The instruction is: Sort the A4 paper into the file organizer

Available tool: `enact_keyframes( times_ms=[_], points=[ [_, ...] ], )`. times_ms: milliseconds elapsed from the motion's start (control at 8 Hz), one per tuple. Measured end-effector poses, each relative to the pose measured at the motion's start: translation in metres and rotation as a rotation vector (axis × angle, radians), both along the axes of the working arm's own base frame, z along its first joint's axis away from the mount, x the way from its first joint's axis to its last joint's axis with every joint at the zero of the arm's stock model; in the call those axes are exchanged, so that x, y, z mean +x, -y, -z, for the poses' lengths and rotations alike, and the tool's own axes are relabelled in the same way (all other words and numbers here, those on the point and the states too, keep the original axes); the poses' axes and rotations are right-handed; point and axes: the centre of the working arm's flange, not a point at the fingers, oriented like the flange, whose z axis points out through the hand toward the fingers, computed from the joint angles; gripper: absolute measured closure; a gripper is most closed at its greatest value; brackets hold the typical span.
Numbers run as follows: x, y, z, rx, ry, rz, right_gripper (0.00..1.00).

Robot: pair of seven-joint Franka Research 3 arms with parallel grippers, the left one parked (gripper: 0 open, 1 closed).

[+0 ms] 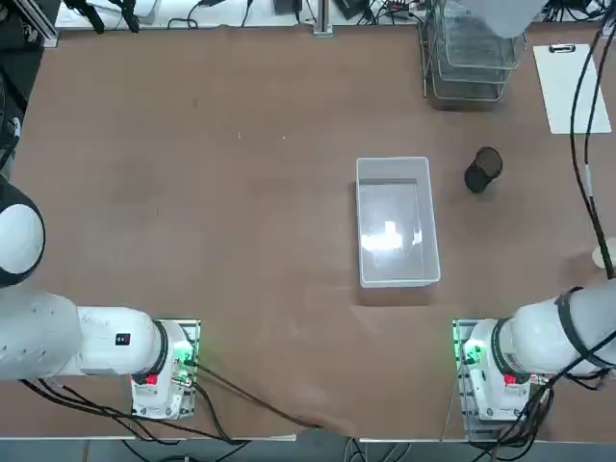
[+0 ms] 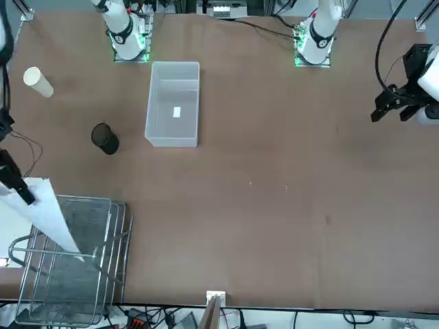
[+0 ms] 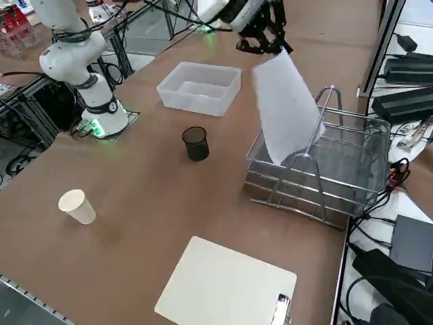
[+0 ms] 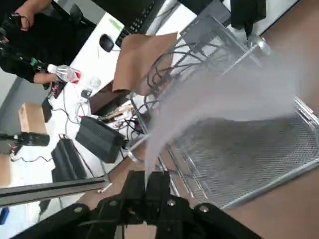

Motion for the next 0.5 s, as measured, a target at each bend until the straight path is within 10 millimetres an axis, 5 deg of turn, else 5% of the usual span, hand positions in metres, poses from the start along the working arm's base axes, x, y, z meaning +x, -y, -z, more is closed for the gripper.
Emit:
enact_keyframes(
  times_ms=[250,500],
  points=[
    [-0.012,-0.015,0.058,-0.058,-0.008,-0.009,0.98],
    [-0.023,-0.021,0.082,-0.077,-0.028,-0.019,0.98]
  ],
)
